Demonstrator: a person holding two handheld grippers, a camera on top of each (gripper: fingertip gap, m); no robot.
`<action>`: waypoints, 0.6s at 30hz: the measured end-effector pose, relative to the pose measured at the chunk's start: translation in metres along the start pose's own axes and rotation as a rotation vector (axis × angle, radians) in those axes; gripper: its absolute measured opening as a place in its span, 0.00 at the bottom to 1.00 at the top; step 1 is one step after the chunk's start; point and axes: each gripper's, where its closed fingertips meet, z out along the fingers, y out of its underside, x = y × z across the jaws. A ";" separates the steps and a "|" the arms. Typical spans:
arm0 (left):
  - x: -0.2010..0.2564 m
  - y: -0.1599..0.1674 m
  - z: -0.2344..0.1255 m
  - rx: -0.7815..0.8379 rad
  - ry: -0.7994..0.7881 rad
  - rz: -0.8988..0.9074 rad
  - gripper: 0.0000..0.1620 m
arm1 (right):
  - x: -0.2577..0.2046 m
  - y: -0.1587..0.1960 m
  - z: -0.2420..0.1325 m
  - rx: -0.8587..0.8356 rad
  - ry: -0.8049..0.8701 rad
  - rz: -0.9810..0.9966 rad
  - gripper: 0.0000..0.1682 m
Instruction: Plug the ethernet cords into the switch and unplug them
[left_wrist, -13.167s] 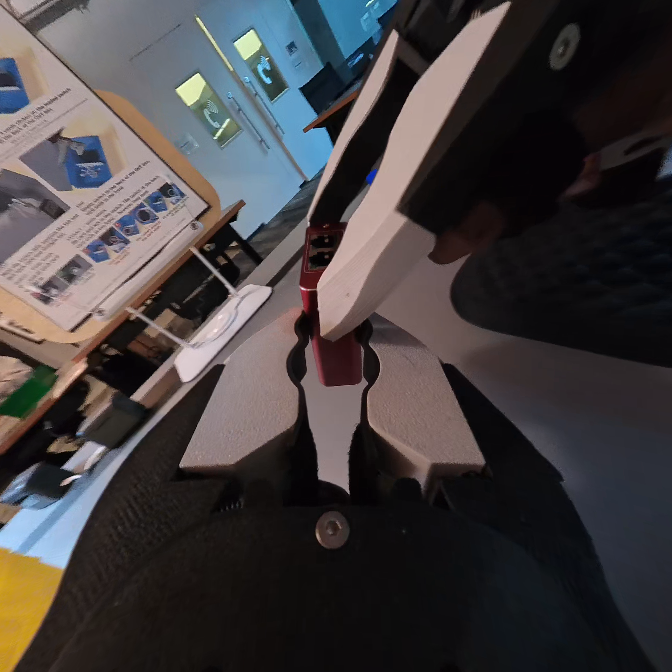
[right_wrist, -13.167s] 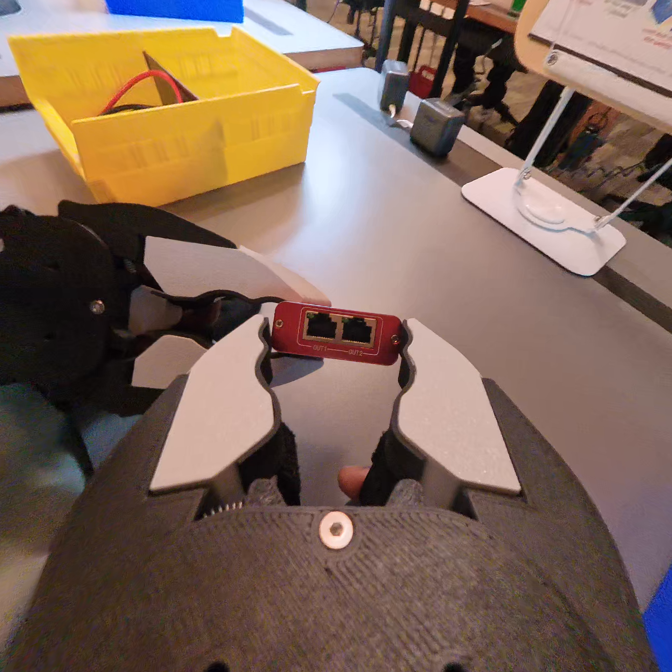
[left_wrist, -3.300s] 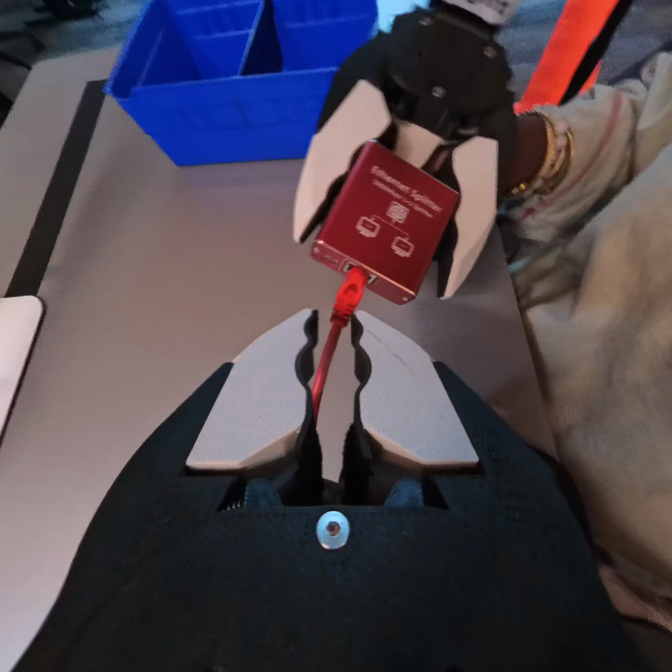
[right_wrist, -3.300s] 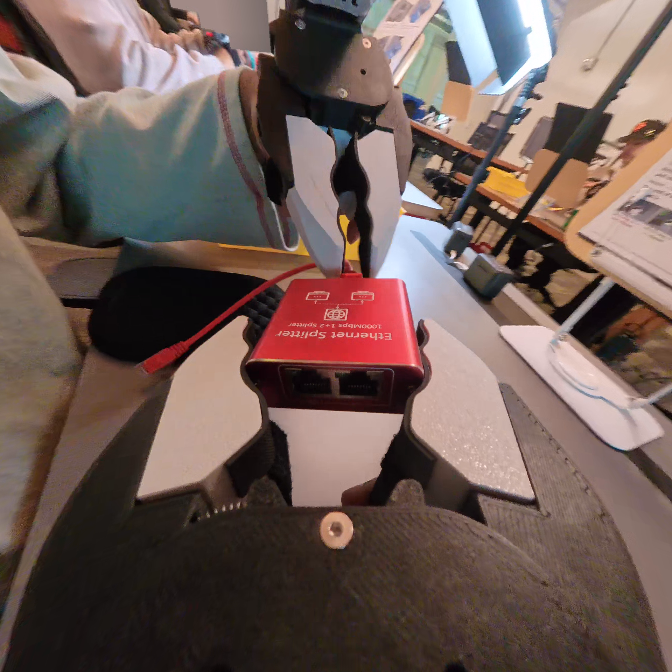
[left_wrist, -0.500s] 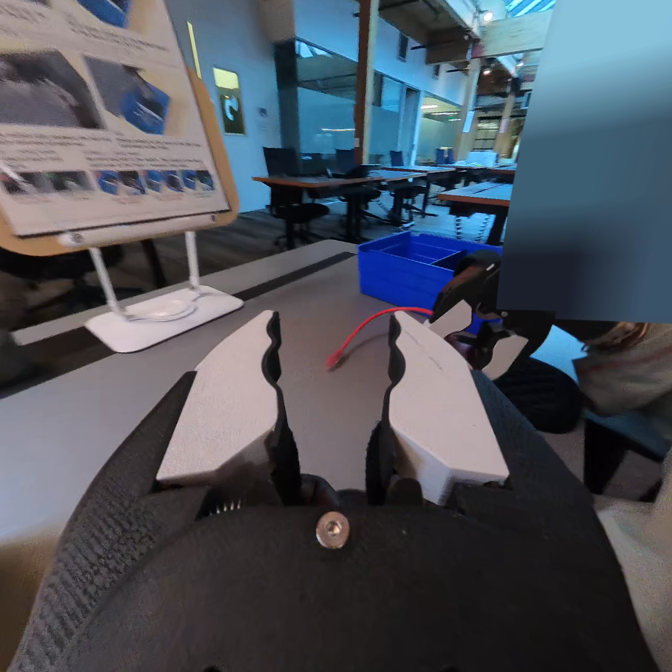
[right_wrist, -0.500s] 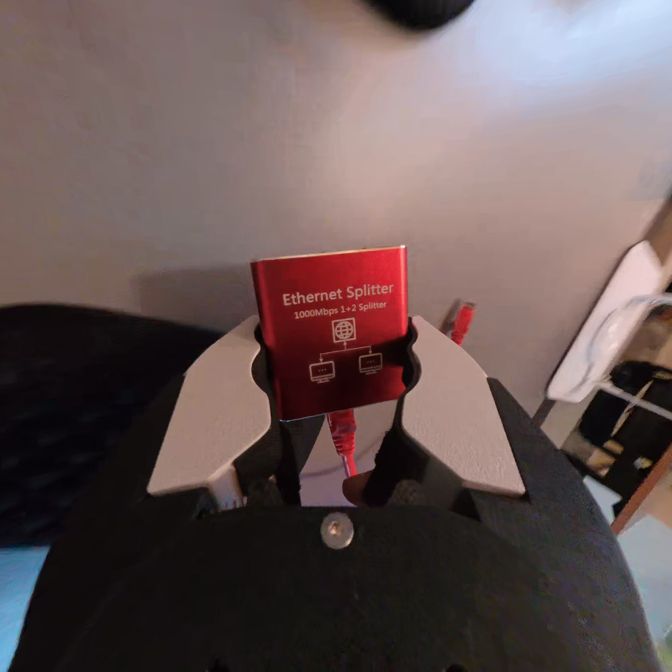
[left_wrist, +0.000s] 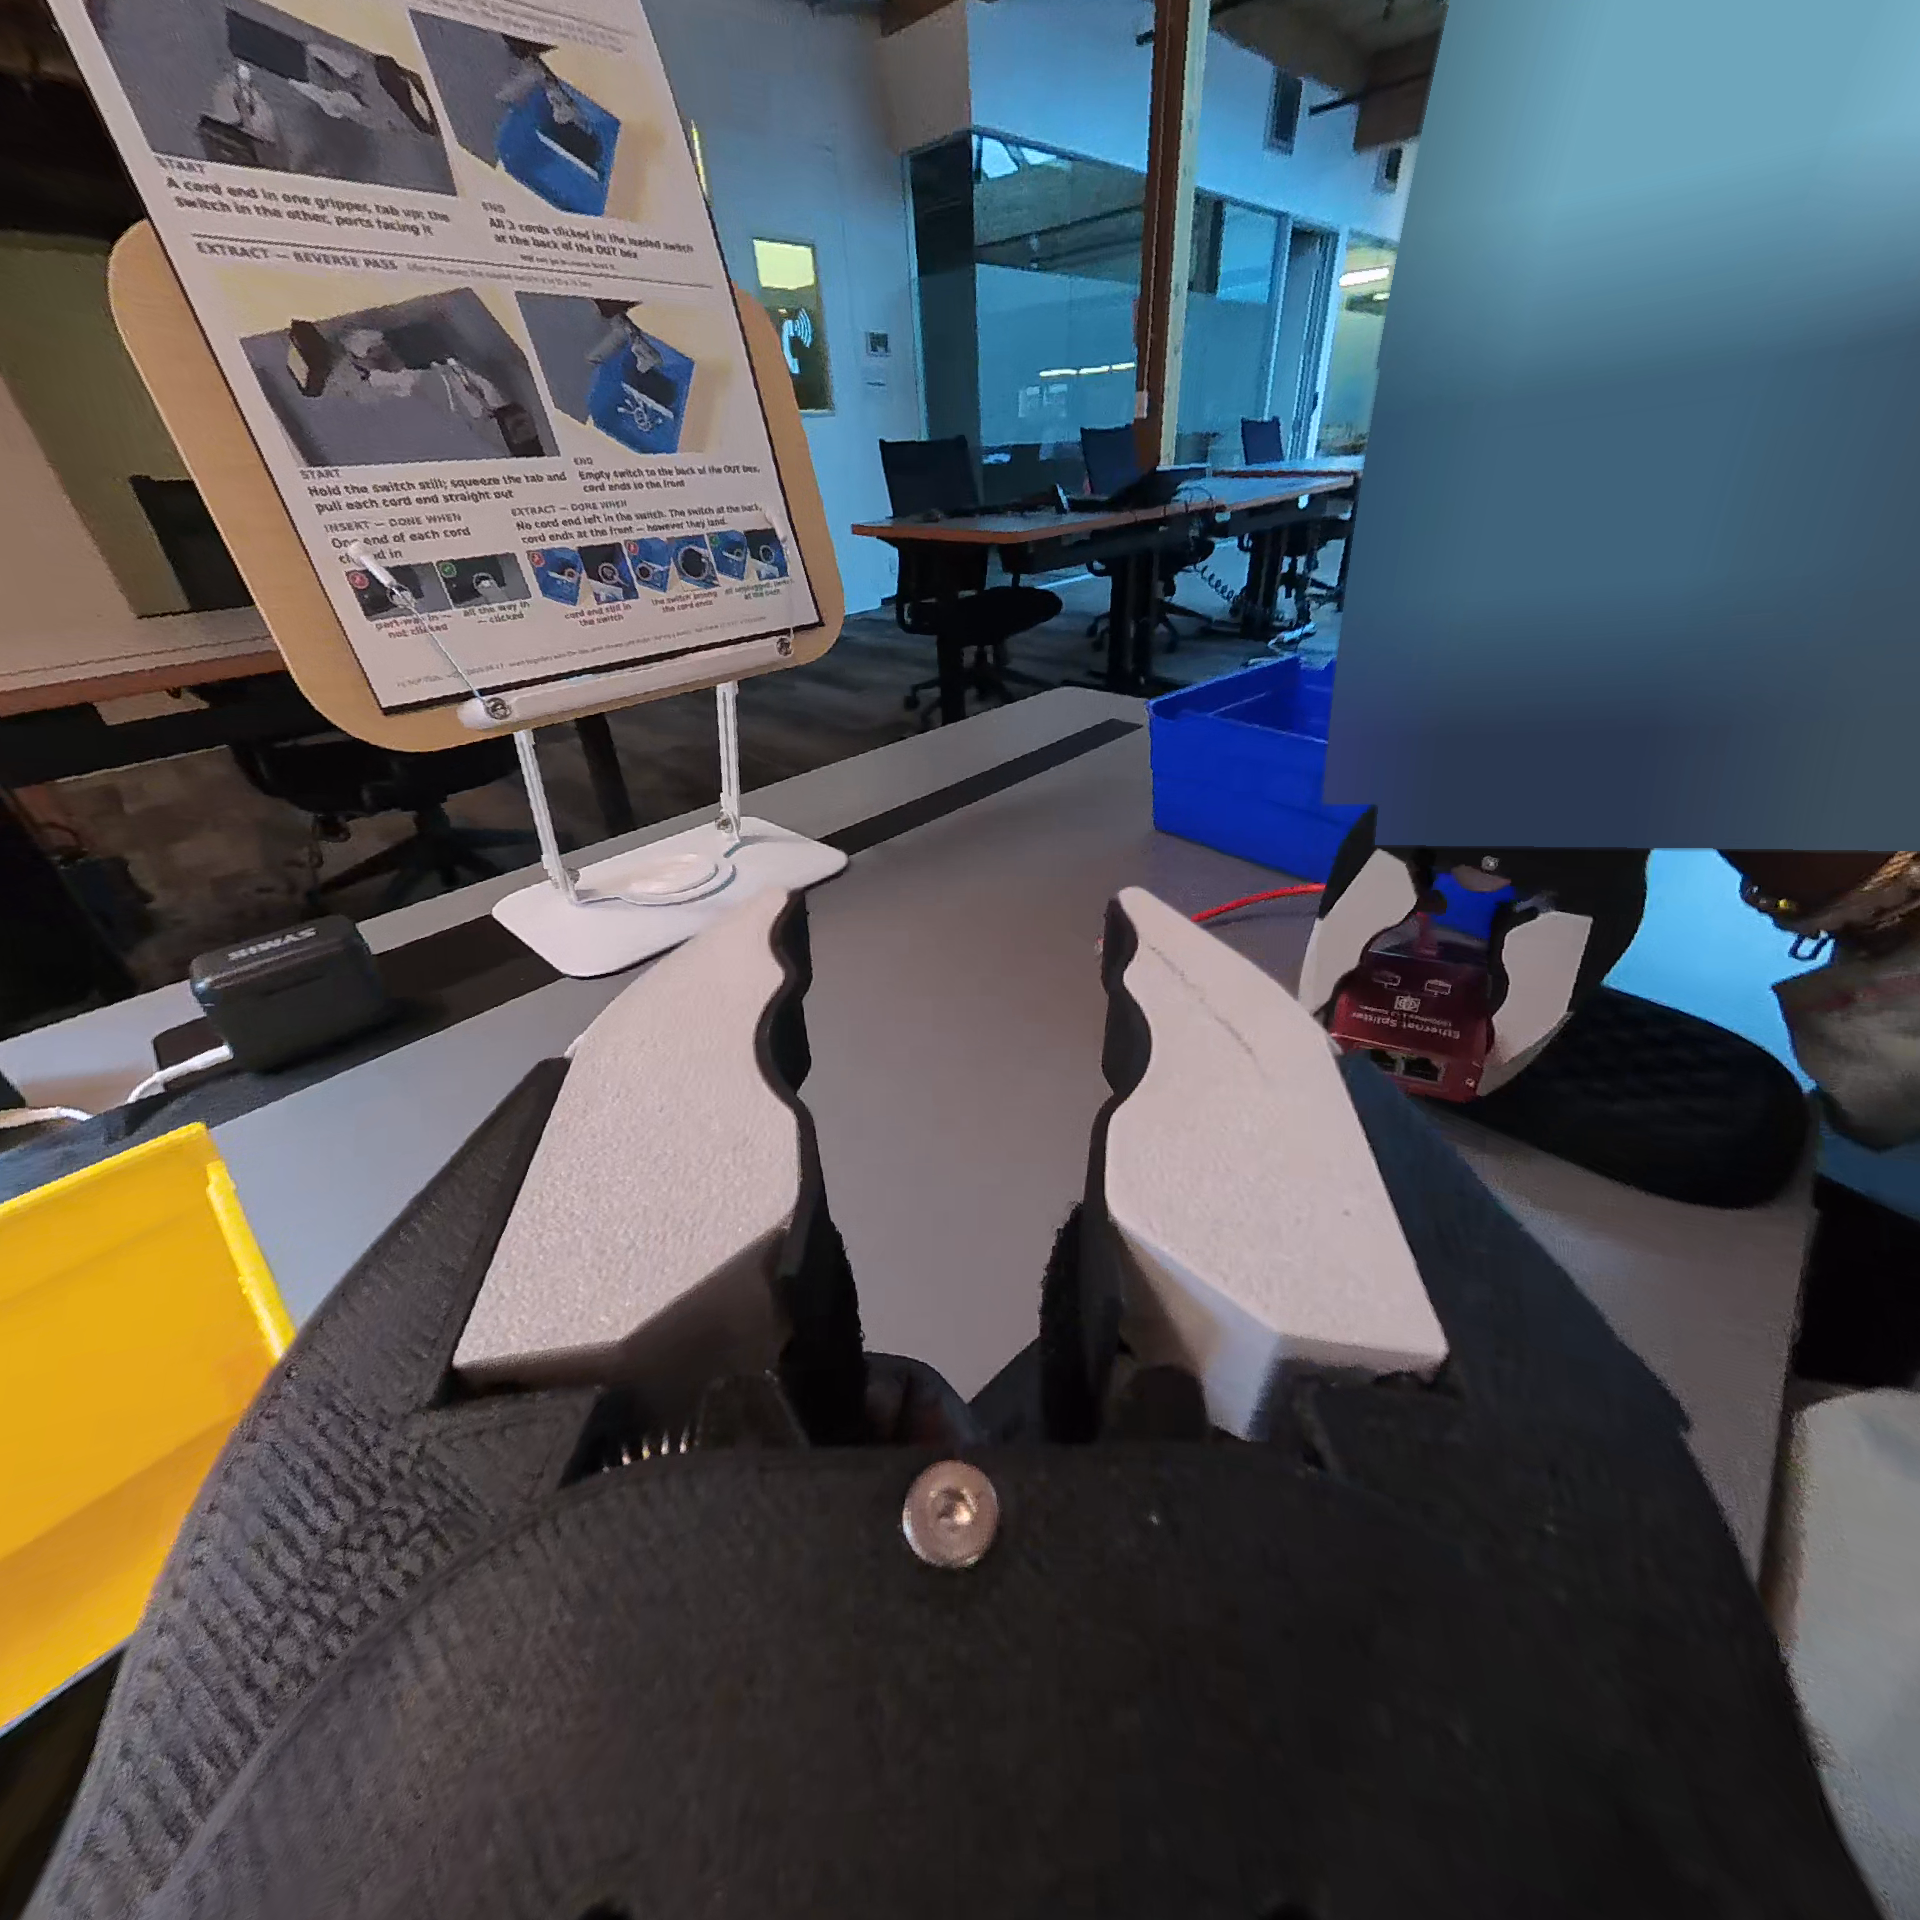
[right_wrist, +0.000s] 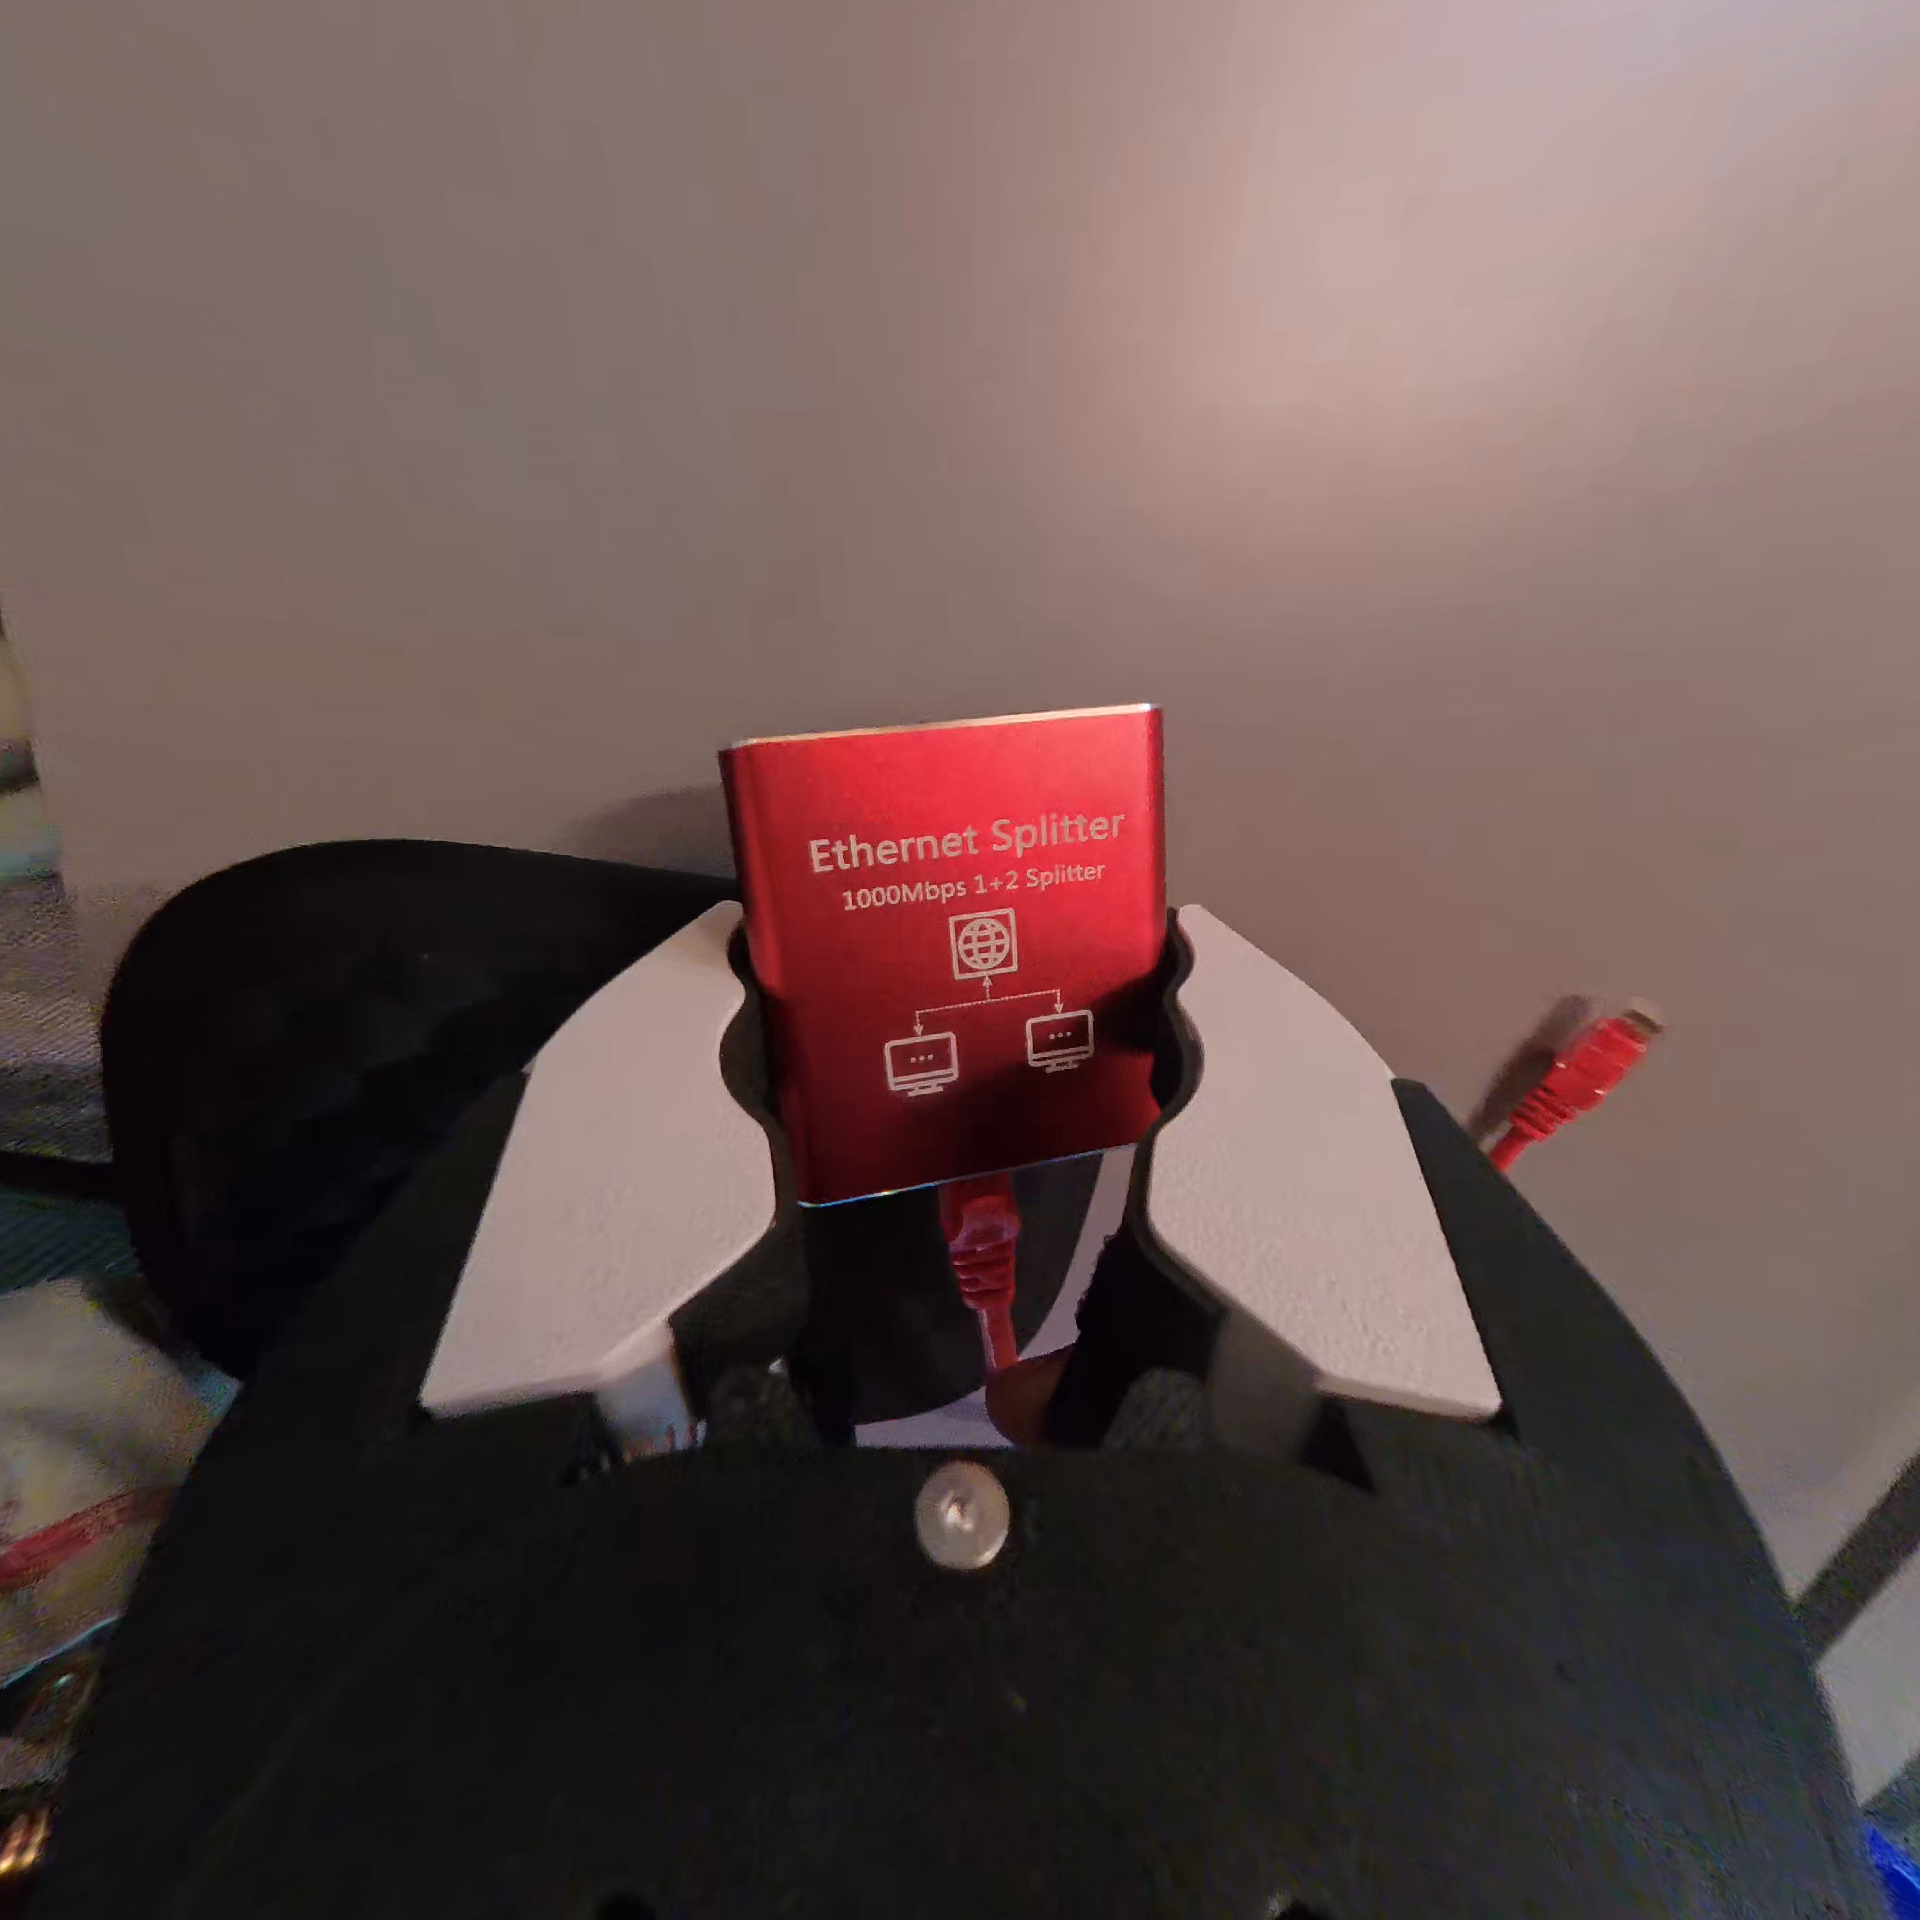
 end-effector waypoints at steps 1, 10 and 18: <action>0.000 0.000 -0.001 -0.003 0.001 0.013 0.33 | 0.000 0.001 0.002 -0.014 -0.021 0.011 0.44; -0.006 -0.001 -0.006 0.004 -0.009 -0.008 0.31 | -0.008 -0.001 0.019 -0.075 -0.151 0.097 0.44; 0.003 0.003 -0.014 -0.047 0.086 -0.026 0.34 | -0.011 -0.002 0.018 -0.072 -0.114 0.127 0.48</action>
